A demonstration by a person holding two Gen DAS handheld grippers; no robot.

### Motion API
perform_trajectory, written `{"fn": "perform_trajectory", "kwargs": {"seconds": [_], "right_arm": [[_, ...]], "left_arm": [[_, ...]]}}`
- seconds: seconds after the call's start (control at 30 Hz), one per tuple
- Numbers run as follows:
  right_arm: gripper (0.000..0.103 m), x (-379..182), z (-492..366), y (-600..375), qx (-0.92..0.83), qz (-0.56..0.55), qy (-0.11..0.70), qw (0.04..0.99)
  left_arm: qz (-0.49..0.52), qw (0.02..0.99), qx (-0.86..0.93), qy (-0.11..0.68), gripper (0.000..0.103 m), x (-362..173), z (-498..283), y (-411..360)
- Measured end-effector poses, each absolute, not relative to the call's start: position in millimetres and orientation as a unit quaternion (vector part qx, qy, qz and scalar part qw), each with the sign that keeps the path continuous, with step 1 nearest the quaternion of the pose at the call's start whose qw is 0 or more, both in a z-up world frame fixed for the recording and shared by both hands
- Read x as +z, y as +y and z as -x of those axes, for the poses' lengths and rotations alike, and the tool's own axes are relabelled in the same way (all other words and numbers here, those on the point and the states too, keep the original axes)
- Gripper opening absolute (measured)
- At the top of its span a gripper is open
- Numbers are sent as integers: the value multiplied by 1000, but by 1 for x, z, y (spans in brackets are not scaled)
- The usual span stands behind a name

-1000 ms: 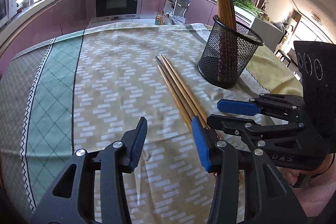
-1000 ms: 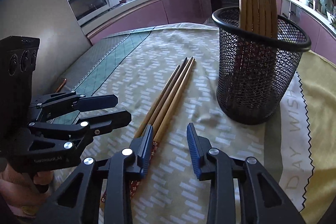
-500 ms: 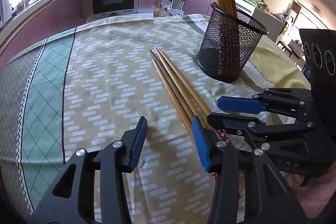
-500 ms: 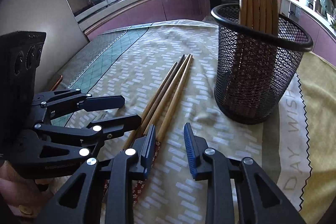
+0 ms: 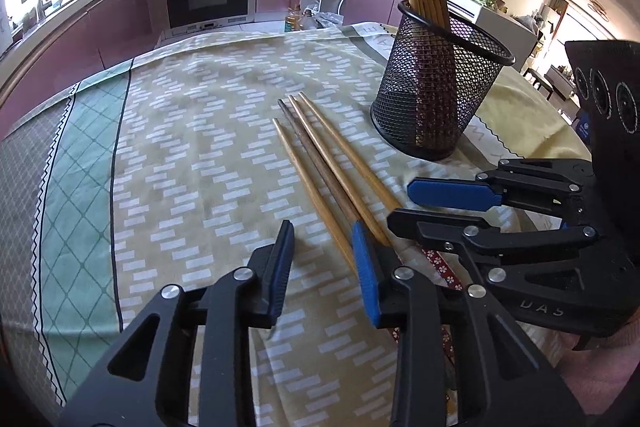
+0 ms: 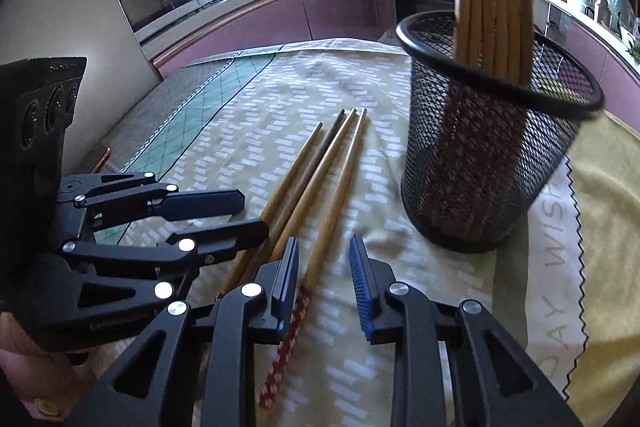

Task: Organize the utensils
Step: 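Close the left tool on a chopstick while the right tool grasps another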

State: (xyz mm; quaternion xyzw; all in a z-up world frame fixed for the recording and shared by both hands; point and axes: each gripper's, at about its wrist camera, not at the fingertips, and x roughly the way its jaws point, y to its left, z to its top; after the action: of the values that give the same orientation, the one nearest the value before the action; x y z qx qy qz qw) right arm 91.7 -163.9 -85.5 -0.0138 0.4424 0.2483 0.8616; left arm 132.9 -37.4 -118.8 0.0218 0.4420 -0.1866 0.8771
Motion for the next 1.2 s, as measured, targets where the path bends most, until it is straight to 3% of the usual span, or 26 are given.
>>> {"fn": "perform_trajectory", "kwargs": {"seconds": [0.2,0.47,1.2], "right_arm": [[23,-86,-102,-158,243,14,441,864],[8,-87,-107,-167,239,-13,443,864],[6,-83,-91,-171,273,-22,447,851]], "left_arm": [[-29,875,-183,447,22,-120,-144,-40],[-11,878,-169,447,10,-121,-148,-38],[2,872,-187,453,8,-120,-130,-35]]}}
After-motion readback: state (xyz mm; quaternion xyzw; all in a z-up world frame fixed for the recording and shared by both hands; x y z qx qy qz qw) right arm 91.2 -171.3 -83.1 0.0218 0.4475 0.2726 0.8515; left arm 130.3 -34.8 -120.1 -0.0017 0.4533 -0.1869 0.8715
